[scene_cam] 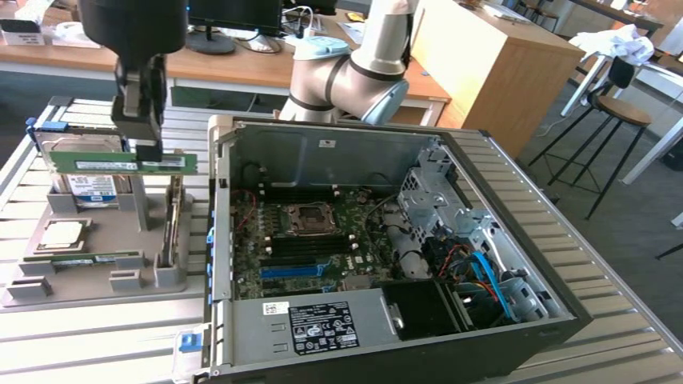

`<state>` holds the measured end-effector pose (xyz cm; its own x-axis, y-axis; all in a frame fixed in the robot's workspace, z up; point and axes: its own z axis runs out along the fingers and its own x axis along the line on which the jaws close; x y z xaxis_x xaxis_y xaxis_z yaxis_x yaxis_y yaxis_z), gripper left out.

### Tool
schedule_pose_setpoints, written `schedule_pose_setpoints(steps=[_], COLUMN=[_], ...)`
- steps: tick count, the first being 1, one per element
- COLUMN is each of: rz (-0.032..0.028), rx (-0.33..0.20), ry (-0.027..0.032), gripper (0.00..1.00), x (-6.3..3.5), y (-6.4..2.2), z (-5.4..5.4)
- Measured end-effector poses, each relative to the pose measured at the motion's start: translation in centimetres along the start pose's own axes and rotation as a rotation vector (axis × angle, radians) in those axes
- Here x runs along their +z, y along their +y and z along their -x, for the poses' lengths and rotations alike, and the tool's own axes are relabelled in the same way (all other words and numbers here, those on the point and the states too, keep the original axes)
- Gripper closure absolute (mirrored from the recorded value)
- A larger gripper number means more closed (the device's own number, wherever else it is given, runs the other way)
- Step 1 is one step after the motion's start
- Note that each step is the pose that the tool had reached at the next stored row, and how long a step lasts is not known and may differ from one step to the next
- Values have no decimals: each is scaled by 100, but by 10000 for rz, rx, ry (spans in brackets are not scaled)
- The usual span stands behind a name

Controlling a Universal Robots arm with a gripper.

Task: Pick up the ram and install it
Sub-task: 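Pick up the ram and move it above insertion slot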

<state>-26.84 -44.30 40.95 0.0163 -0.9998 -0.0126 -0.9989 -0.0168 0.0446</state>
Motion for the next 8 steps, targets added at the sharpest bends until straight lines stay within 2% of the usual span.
schedule_pose_setpoints(steps=[8], rz=[0], rx=[1], ry=[0], gripper=[89], x=[-7], y=[-138], z=[-2])
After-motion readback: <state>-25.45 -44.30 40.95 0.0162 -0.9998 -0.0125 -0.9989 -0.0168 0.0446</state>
